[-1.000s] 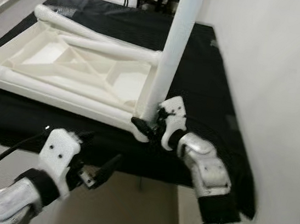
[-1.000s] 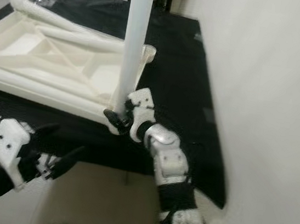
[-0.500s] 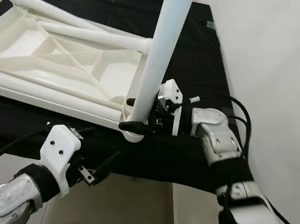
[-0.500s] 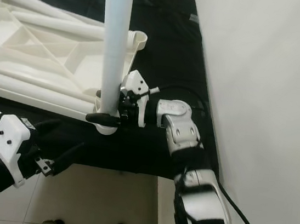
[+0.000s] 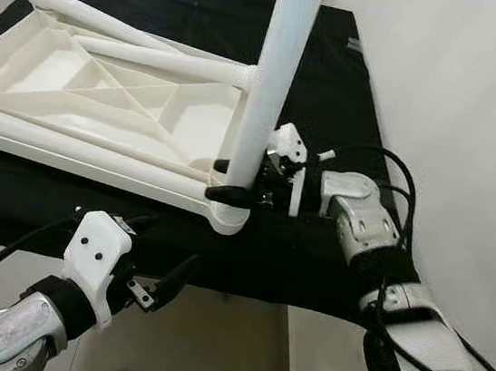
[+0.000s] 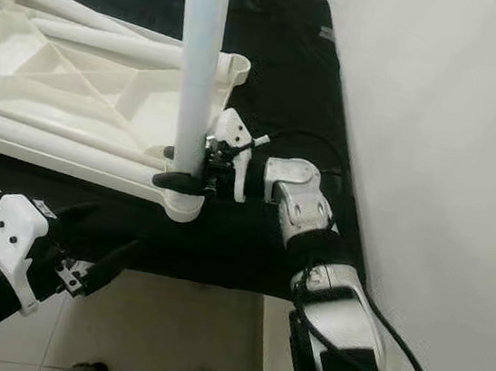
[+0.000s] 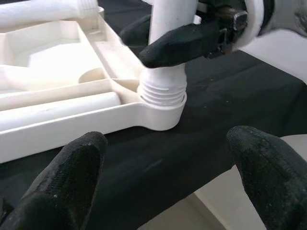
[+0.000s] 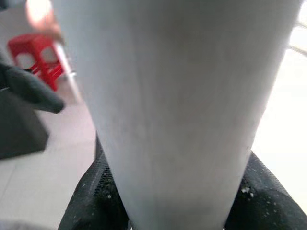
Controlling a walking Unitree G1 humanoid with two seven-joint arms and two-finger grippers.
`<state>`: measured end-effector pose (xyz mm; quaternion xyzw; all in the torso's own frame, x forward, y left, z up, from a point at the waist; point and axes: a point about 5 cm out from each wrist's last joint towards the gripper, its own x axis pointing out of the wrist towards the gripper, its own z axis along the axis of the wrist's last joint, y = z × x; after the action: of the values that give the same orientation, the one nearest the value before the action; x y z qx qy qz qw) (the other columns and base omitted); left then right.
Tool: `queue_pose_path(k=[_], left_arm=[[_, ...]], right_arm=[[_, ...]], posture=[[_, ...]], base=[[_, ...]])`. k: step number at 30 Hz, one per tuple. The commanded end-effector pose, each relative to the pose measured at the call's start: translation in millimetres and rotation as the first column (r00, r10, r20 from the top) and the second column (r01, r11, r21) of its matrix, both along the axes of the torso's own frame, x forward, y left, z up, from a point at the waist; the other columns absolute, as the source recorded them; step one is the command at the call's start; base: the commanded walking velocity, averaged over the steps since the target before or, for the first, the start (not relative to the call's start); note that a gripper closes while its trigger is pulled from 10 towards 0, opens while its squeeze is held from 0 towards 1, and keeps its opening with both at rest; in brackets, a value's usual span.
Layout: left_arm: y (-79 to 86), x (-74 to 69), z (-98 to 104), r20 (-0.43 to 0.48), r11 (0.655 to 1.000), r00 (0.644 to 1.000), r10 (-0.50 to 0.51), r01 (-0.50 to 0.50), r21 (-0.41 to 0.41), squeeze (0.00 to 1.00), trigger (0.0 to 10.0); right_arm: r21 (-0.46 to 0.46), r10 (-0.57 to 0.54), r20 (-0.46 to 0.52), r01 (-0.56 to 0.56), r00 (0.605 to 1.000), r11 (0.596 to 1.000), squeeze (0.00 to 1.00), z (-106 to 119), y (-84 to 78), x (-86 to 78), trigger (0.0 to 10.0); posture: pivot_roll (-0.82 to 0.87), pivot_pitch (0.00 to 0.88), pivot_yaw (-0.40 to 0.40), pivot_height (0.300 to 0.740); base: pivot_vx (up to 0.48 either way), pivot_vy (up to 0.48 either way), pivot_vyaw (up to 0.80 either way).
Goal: Building children table
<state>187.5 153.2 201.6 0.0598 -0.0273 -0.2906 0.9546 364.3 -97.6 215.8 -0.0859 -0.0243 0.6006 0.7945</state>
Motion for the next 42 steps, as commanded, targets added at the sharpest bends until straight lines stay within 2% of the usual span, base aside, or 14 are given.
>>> queue_pose_path(k=[1, 7, 15, 16, 19, 20, 25, 26, 29, 30, 38, 40, 41, 42], left_arm=[[-0.6, -4.2, 0, -0.006, 1.0, 1.0, -0.011, 0.011, 0.017, 0.0, 10.0], [1.0, -2.9, 0, -0.012, 1.0, 1.0, -0.022, 0.022, 0.019, 0.0, 10.0], [-4.2, 2.1, -1, -0.012, 0.999, 0.999, -0.05, 0.05, 0.011, 0.0, 10.0], [-4.2, 2.5, 0, -0.009, 0.999, 0.999, -0.05, 0.05, 0.01, 0.0, 10.0], [-3.6, 2.9, 0, -0.007, 0.999, 0.999, -0.046, 0.046, 0.011, 0.0, 10.0], [-3.3, 3.3, 0, -0.005, 0.999, 0.999, -0.044, 0.044, 0.011, 0.0, 10.0], [-2.9, 5.2, 0, 0.001, 0.999, 0.999, -0.036, 0.036, 0.018, 0.0, 10.0], [-2.6, 5.8, 0, 0.004, 0.999, 1.0, -0.029, 0.029, 0.023, 0.0, 10.0], [-0.7, 7.6, -1, 0.008, 0.999, 1.0, -0.008, 0.007, 0.042, 0.0, 10.0], [-0.3, 8.1, -1, 0.009, 0.999, 1.0, -0.002, 0.002, 0.047, 0.0, 10.0], [8.1, 7.0, 0, 0.023, 0.997, 0.998, 0.05, -0.051, 0.059, 0.0, 10.0], [7.8, 6.3, 0, 0.023, 0.997, 0.998, 0.051, -0.052, 0.06, 0.0, 10.0], [7.6, 5.3, -1, 0.021, 0.997, 0.998, 0.055, -0.056, 0.059, 0.0, 10.0], [7.6, 4.5, -1, 0.02, 0.996, 0.998, 0.06, -0.061, 0.058, 0.0, 10.0]], right_arm=[[0.017, -0.117, -0.082, 0.118, 0.99, 0.993, 0.0, -19, -17.0, 0.5, 0.0], [-0.157, -0.701, -0.107, 0.684, 0.705, 0.712, 0.0, -77, -11.9, -32.8, 0.0], [-0.166, -0.688, -0.086, 0.671, 0.72, 0.723, 0.0, -78, 9.4, -30.8, 0.2], [-0.16, -0.688, -0.086, 0.671, 0.721, 0.724, 0.0, -76, 10.3, -28.2, 10.0], [-0.131, -0.668, -0.1, 0.656, 0.738, 0.744, 0.0, -71, 12.8, -26.3, 10.0], [-0.087, -0.628, -0.126, 0.622, 0.768, 0.778, 1.0, -65, 16.1, -24.1, 10.0], [0.073, -0.486, -0.126, 0.497, 0.865, 0.865, 1.0, -30, 22.0, -17.1, 10.0], [0.074, -0.448, -0.118, 0.458, 0.886, 0.886, 0.45, -27, 22.1, -16.9, 10.0], [0.067, -0.366, -0.05, 0.368, 0.929, 0.927, 0.45, -20, 23.3, -18.3, 10.0], [0.063, -0.345, -0.031, 0.346, 0.938, 0.936, 0.0, -19, 23.7, -18.5, 10.0], [0.048, -0.079, 0.037, 0.077, 0.996, 0.996, 0.0, 1, 18.4, -14.1, 10.0], [0.053, -0.049, 0.035, 0.047, 0.998, 0.997, 0.0, 3, 17.4, -11.9, 8.4], [0.066, -0.021, 0.028, 0.019, 0.999, 0.998, 0.0, 7, 15.6, -9.2, 0.0], [0.076, 0.003, 0.023, -0.005, 1.0, 0.997, 0.0, 11, 13.4, -7.1, 0.0]], posture=[[0.19, 0.243, -0.148, 0.74], [0.17, 0.239, -0.123, 0.74], [0.17, 0.202, -0.112, 0.74], [0.17, 0.199, -0.112, 0.74], [0.17, 0.195, -0.114, 0.74], [0.17, 0.193, -0.114, 0.74], [0.17, 0.191, -0.113, 0.74], [0.18, 0.193, -0.116, 0.74], [0.18, 0.193, -0.116, 0.74], [0.18, 0.193, -0.116, 0.74], [0.2, 0.2, -0.14, 0.74], [0.2, 0.202, -0.141, 0.74], [0.2, 0.203, -0.143, 0.74], [0.2, 0.206, -0.149, 0.74]], base=[[0.0, 0.0, 0.0], [0.0, 0.0, 0.0], [0.0, 0.0, 0.0], [0.0, 0.0, 0.0], [0.0, 0.0, 0.0], [0.0, 0.0, 0.0], [0.0, 0.0, 0.0], [0.0, 0.0, 0.0], [0.0, 0.0, 0.0], [0.0, 0.0, 0.0], [0.0, 0.0, 0.0], [0.0, 0.0, 0.0], [0.0, 0.0, 0.0], [0.0, 0.0, 0.0]])
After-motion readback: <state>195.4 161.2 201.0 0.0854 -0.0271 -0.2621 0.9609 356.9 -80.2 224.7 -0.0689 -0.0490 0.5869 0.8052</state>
